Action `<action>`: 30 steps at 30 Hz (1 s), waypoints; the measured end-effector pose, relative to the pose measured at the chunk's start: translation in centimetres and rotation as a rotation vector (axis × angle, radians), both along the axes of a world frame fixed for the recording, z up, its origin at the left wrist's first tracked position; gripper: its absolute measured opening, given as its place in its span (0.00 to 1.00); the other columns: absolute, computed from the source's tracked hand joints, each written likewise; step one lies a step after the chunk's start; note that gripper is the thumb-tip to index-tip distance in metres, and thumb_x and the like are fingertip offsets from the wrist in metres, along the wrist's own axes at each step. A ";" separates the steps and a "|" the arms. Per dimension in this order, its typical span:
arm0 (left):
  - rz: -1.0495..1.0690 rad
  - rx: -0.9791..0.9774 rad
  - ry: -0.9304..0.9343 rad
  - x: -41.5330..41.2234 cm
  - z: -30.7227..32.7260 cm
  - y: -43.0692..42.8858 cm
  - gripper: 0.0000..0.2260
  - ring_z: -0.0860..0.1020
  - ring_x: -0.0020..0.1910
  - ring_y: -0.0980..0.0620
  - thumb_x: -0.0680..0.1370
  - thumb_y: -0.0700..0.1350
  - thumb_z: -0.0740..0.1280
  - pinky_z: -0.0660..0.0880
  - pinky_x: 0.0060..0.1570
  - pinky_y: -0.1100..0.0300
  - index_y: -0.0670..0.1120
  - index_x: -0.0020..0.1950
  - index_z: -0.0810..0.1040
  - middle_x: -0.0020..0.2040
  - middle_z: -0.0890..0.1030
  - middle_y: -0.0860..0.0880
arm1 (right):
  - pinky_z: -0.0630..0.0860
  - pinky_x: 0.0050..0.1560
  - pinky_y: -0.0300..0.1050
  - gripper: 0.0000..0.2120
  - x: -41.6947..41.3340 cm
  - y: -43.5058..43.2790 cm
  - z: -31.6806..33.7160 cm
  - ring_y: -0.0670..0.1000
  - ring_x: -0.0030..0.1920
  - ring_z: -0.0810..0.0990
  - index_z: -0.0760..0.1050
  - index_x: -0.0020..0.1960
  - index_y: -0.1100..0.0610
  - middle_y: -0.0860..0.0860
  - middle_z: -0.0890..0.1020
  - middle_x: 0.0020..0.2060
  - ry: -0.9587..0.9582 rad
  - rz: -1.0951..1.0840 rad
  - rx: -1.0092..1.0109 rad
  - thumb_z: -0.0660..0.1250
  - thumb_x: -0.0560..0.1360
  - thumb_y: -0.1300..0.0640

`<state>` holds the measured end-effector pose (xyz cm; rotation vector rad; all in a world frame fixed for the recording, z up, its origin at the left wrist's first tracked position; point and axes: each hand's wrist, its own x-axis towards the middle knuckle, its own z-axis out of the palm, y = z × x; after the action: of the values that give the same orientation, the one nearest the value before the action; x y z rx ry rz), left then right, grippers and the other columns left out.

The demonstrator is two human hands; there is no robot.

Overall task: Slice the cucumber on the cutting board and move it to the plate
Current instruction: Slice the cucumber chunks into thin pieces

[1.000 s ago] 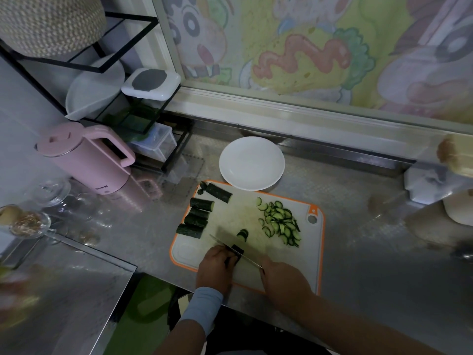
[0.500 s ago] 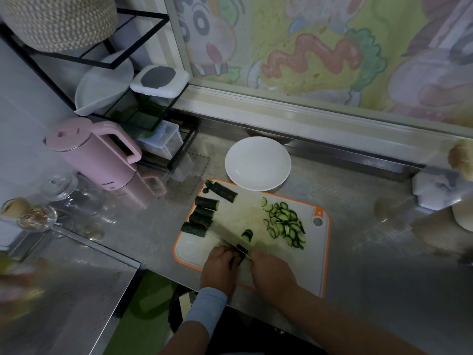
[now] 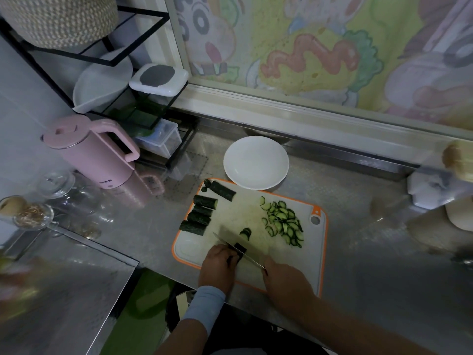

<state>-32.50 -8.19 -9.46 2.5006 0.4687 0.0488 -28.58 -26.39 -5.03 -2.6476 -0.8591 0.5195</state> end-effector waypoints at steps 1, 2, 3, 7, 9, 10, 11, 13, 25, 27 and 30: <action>0.000 -0.005 0.002 0.0 0.1 0.0 0.01 0.76 0.45 0.48 0.72 0.42 0.72 0.68 0.45 0.65 0.46 0.41 0.83 0.43 0.80 0.48 | 0.64 0.37 0.46 0.15 0.0 0.0 -0.3 0.57 0.46 0.79 0.66 0.65 0.57 0.55 0.80 0.48 -0.010 0.011 -0.014 0.50 0.83 0.53; 0.003 -0.008 0.001 0.0 0.1 -0.1 0.01 0.76 0.45 0.48 0.72 0.42 0.72 0.68 0.44 0.64 0.46 0.41 0.83 0.42 0.80 0.48 | 0.64 0.38 0.46 0.16 -0.1 0.1 -0.6 0.57 0.47 0.79 0.65 0.67 0.58 0.55 0.80 0.49 -0.013 0.016 -0.028 0.50 0.83 0.53; 0.005 -0.010 0.000 0.0 0.2 -0.1 0.00 0.76 0.44 0.48 0.71 0.42 0.72 0.69 0.43 0.64 0.46 0.40 0.83 0.42 0.80 0.48 | 0.65 0.38 0.46 0.17 -0.1 0.2 -0.9 0.56 0.48 0.79 0.64 0.68 0.58 0.55 0.80 0.50 -0.011 0.018 -0.035 0.50 0.83 0.53; -0.002 -0.001 -0.028 -0.1 0.0 -0.1 0.02 0.78 0.40 0.48 0.69 0.40 0.74 0.70 0.38 0.64 0.46 0.38 0.83 0.39 0.80 0.49 | 0.73 0.45 0.49 0.17 0.1 1.5 -1.9 0.56 0.50 0.79 0.63 0.68 0.59 0.55 0.80 0.51 0.030 -0.008 -0.024 0.52 0.81 0.56; -0.010 -0.002 -0.034 -0.2 -0.1 -0.1 0.01 0.77 0.42 0.48 0.70 0.40 0.73 0.72 0.38 0.62 0.46 0.40 0.83 0.40 0.80 0.49 | 0.74 0.43 0.48 0.15 0.3 2.4 -2.2 0.56 0.46 0.81 0.66 0.65 0.60 0.55 0.81 0.48 -0.004 -0.003 0.001 0.56 0.79 0.58; -0.016 0.000 -0.042 -0.2 -0.2 -0.1 0.01 0.77 0.43 0.48 0.71 0.40 0.73 0.73 0.39 0.61 0.46 0.40 0.83 0.41 0.80 0.49 | 0.76 0.38 0.47 0.15 0.5 2.7 -2.5 0.56 0.41 0.82 0.69 0.62 0.60 0.55 0.81 0.43 -0.022 0.003 0.009 0.59 0.76 0.60; -0.025 0.005 -0.052 -0.3 -0.3 -0.1 0.01 0.76 0.43 0.47 0.71 0.40 0.72 0.74 0.40 0.60 0.45 0.41 0.83 0.42 0.79 0.48 | 0.75 0.32 0.46 0.14 0.6 3.0 -2.8 0.55 0.36 0.82 0.71 0.58 0.60 0.55 0.81 0.37 -0.039 -0.005 0.033 0.62 0.73 0.61; -0.039 0.018 -0.069 -0.5 -0.5 -0.2 0.01 0.76 0.44 0.47 0.71 0.39 0.72 0.74 0.41 0.59 0.44 0.41 0.83 0.41 0.79 0.47 | 0.73 0.25 0.41 0.13 0.9 3.4 -2.9 0.52 0.28 0.80 0.75 0.52 0.59 0.52 0.79 0.30 -0.059 0.012 0.037 0.69 0.67 0.61; -0.002 -0.012 -0.009 -0.4 -0.2 -0.1 0.02 0.76 0.47 0.48 0.73 0.41 0.71 0.68 0.47 0.65 0.46 0.43 0.83 0.44 0.79 0.48 | 0.67 0.38 0.46 0.13 -0.1 0.5 -0.5 0.55 0.45 0.79 0.67 0.61 0.56 0.53 0.80 0.47 -0.021 0.004 -0.014 0.50 0.83 0.52; -0.007 -0.005 -0.018 -0.4 -0.4 0.1 0.02 0.76 0.46 0.49 0.72 0.41 0.71 0.69 0.47 0.65 0.46 0.43 0.83 0.44 0.80 0.49 | 0.69 0.40 0.47 0.16 -0.3 -0.2 -0.5 0.55 0.47 0.79 0.66 0.66 0.56 0.53 0.80 0.48 -0.028 0.019 -0.041 0.49 0.83 0.52; -0.012 -0.001 -0.011 -0.4 -0.3 0.1 0.02 0.76 0.47 0.50 0.73 0.42 0.70 0.70 0.47 0.64 0.46 0.43 0.83 0.45 0.79 0.49 | 0.67 0.40 0.47 0.17 -0.5 -0.4 -0.5 0.56 0.48 0.79 0.64 0.68 0.57 0.54 0.80 0.49 -0.029 0.018 -0.033 0.49 0.83 0.53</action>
<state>-32.93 -8.10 -9.80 2.5012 0.4490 0.0571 -29.11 -26.78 -5.55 -2.6857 -0.8910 0.5057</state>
